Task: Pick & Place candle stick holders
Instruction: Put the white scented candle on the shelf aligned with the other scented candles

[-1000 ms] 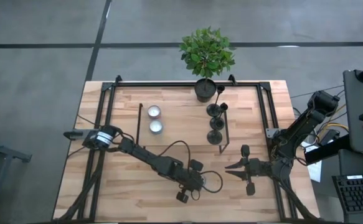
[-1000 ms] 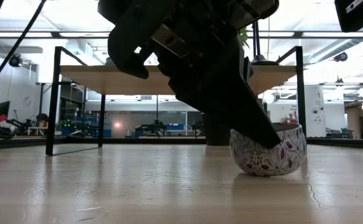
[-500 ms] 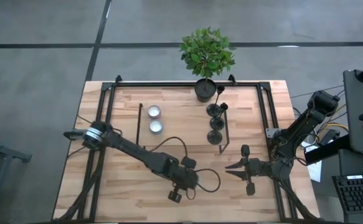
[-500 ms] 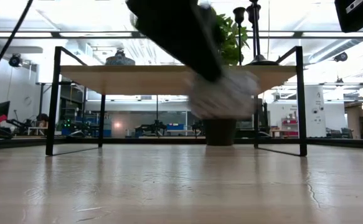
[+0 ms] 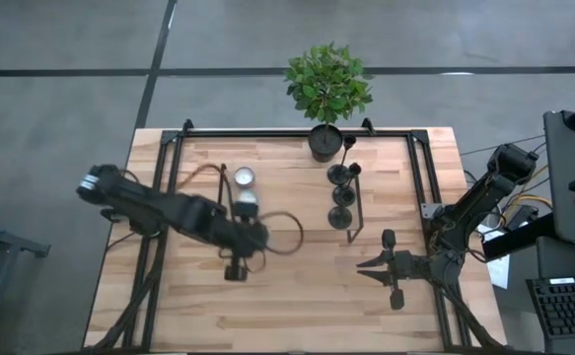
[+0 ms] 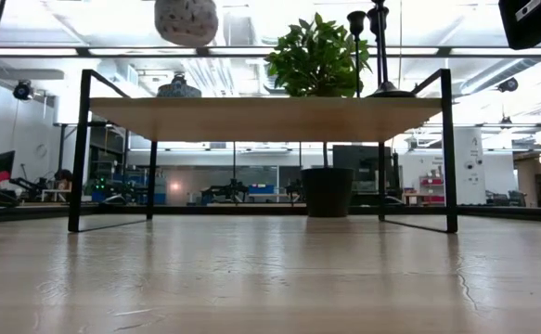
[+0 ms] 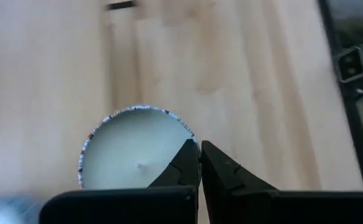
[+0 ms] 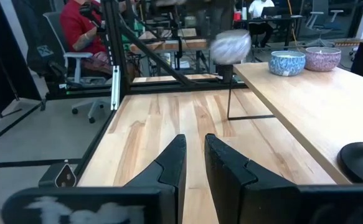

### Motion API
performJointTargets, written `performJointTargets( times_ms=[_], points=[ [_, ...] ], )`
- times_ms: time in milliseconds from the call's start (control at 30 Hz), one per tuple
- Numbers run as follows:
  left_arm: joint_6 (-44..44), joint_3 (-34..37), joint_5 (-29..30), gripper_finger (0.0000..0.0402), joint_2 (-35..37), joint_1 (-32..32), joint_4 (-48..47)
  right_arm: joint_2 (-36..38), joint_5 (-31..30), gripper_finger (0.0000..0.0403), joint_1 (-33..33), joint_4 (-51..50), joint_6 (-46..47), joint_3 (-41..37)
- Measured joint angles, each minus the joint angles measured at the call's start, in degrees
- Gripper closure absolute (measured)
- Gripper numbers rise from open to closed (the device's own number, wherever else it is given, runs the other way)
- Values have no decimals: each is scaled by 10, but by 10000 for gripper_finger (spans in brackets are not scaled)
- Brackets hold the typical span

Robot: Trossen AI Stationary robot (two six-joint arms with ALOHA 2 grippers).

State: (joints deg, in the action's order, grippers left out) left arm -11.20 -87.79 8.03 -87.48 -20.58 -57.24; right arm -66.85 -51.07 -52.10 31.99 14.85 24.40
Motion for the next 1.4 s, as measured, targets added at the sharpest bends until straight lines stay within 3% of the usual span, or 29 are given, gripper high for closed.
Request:
performJointTargets(
  times_ms=[100, 300, 500, 900, 1400],
  points=[
    [-16, 1, 4, 401, 31, 22, -31, 0, 0, 351, 2, 0, 0, 1],
    [-44, 3, -52, 401, 55, 72, -84, 0, 0, 351, 6, 0, 2, 0],
    [-26, 58, -98, 401, 53, 91, -25, 0, 0, 351, 6, 0, 2, 0],
    [3, 118, -74, 401, 54, 112, 18, 0, 1, 351, 6, 0, 2, -1],
    [4, 123, -41, 401, 61, 121, 15, 0, 1, 351, 6, 0, 2, -1]
  ],
)
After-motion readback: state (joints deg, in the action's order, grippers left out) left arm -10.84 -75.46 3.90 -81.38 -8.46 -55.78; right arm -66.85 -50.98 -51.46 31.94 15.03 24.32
